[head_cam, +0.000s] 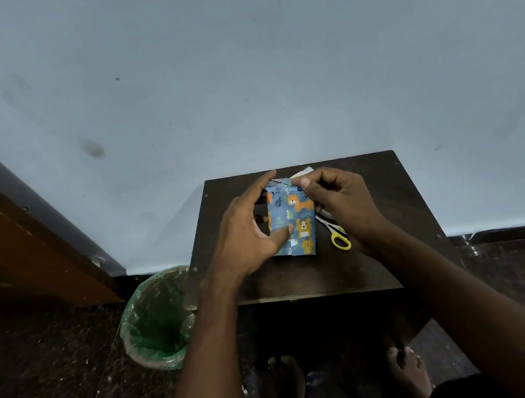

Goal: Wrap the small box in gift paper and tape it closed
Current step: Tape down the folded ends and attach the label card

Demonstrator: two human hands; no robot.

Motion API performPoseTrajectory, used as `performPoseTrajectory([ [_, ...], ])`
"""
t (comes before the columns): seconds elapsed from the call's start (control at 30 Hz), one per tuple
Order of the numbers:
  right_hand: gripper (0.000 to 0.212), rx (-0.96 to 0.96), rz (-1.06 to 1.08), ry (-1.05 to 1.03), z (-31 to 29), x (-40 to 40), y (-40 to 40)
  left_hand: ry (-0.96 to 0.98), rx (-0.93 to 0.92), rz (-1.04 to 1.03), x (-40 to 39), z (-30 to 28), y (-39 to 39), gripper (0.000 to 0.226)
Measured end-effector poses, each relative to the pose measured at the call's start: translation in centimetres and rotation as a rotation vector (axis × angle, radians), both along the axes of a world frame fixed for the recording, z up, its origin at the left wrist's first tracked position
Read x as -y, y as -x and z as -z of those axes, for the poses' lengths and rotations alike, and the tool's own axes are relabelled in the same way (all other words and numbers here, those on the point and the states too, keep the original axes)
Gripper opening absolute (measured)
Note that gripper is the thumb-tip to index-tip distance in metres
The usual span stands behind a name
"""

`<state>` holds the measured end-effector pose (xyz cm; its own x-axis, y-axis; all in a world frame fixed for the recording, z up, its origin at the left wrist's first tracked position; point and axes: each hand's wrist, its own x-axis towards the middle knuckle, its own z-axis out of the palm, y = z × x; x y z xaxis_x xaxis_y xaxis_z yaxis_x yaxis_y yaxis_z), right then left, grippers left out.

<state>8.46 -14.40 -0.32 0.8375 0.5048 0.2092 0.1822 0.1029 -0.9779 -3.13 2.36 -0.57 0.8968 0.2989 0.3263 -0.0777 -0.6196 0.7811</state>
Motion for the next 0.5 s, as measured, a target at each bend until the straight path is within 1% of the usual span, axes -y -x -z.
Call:
performPoseTrajectory([
  [0.1,0.021,-0.041,0.000,-0.016,0.06,0.09,-0.20,0.031,-0.043,0.042,-0.16,-0.03,0.17,0.100],
  [0.23,0.021,-0.090,0.015,-0.037,0.15,-0.04,-0.37,0.065,-0.056,0.042,0.27,-0.13,0.10,0.106],
  [0.5,0.020,-0.081,0.029,-0.022,0.32,-0.10,-0.55,0.053,-0.055,0.041,0.17,0.06,-0.05,0.107],
])
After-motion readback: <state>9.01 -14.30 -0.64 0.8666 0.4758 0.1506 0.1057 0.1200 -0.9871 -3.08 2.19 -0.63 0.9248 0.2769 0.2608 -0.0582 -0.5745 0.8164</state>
